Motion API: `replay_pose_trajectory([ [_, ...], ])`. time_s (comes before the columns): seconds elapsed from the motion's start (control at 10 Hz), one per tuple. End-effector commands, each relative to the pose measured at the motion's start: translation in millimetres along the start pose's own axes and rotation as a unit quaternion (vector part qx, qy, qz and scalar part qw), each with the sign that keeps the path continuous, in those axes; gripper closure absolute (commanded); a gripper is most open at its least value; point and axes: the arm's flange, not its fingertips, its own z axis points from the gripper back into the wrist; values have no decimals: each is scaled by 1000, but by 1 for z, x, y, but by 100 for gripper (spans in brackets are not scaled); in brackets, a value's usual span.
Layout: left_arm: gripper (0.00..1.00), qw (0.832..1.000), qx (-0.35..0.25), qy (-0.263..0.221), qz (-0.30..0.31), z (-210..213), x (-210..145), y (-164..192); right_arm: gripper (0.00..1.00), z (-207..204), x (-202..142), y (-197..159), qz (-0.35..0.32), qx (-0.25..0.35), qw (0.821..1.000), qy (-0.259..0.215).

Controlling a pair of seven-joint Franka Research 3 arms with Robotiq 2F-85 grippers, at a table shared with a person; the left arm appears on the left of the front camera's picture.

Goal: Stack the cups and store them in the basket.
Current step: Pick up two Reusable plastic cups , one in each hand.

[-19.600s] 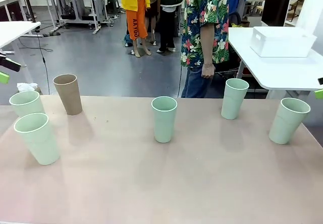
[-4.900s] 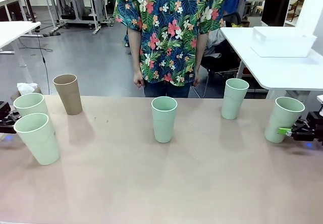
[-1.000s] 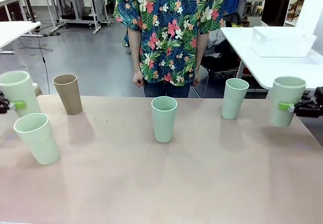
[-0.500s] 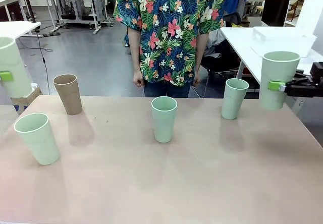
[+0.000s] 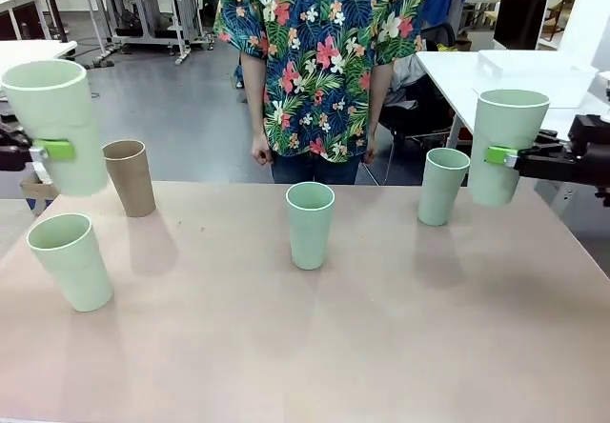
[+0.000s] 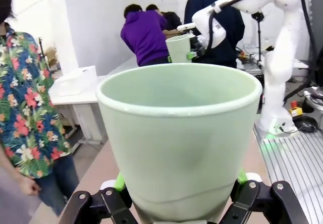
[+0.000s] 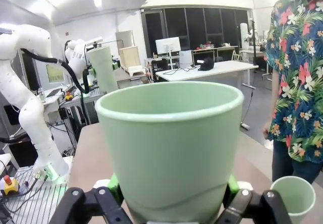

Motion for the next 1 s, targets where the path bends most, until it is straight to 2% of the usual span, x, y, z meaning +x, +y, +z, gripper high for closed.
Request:
replay_pose_trajectory([
  [0.0, 15, 1000, 2, -11, 17, -17, 2, -11, 14, -11, 0, 8, -18, 11, 999, -24],
  [0.4, 15, 998, -27, -24, 44, -36, -18, -14, 14, -17, -18, 4, -27, 29, 999, -18],
  [0.9, 15, 998, -32, -26, 49, -43, -21, -12, 14, -8, -21, 4, -29, 29, 999, -24],
])
